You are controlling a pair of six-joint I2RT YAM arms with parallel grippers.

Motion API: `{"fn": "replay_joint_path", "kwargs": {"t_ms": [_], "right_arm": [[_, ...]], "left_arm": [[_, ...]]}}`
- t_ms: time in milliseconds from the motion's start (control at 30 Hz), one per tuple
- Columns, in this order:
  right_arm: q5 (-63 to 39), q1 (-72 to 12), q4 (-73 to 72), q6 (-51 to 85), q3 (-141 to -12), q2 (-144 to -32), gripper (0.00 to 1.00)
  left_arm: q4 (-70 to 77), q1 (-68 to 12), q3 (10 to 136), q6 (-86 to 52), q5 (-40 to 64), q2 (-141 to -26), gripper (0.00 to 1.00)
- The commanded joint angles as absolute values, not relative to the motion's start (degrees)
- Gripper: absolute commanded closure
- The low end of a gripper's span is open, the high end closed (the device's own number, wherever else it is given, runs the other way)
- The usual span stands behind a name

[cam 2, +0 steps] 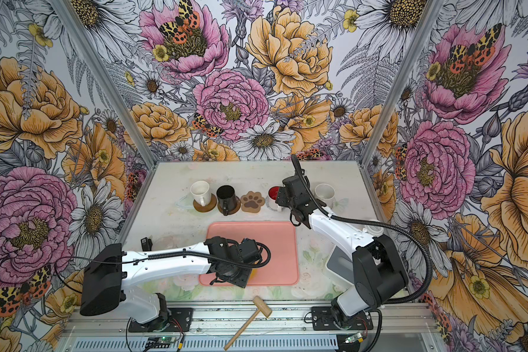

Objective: Place cups on coasters
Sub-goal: Pick up the cup from the tray.

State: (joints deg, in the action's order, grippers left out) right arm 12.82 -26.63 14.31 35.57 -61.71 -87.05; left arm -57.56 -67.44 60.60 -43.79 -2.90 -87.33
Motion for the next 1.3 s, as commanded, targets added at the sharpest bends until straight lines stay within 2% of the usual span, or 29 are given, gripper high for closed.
{"fn": "replay_joint_path", "kwargs": {"t_ms": [0, 200, 600, 900, 1267], "right_arm": [[12.4, -26.3, 13.5, 36.1, -63.4, -87.9, 0.26], [12.2, -26.1, 13.5, 36.1, -63.5, -88.3, 0.26], [11.3, -25.9, 13.5, 36.1, -64.0, -89.5, 0.26], [10.8, -25.8, 13.5, 36.0, -64.1, -89.8, 0.26], [10.5, -25.7, 13.5, 36.0, -64.2, -89.9, 0.26]], "left_arm": [[-56.5, -66.2, 59.8, -45.0, -3.0, -87.4, 0.52], [-56.5, -65.8, 59.5, -44.9, -3.6, -87.6, 0.56], [-56.4, -65.5, 59.6, -45.1, -4.9, -88.9, 0.71], [-56.4, -65.4, 59.3, -45.0, -5.3, -89.4, 1.0], [-56.6, -64.8, 60.9, -45.0, -7.9, -86.6, 1.0]]}}
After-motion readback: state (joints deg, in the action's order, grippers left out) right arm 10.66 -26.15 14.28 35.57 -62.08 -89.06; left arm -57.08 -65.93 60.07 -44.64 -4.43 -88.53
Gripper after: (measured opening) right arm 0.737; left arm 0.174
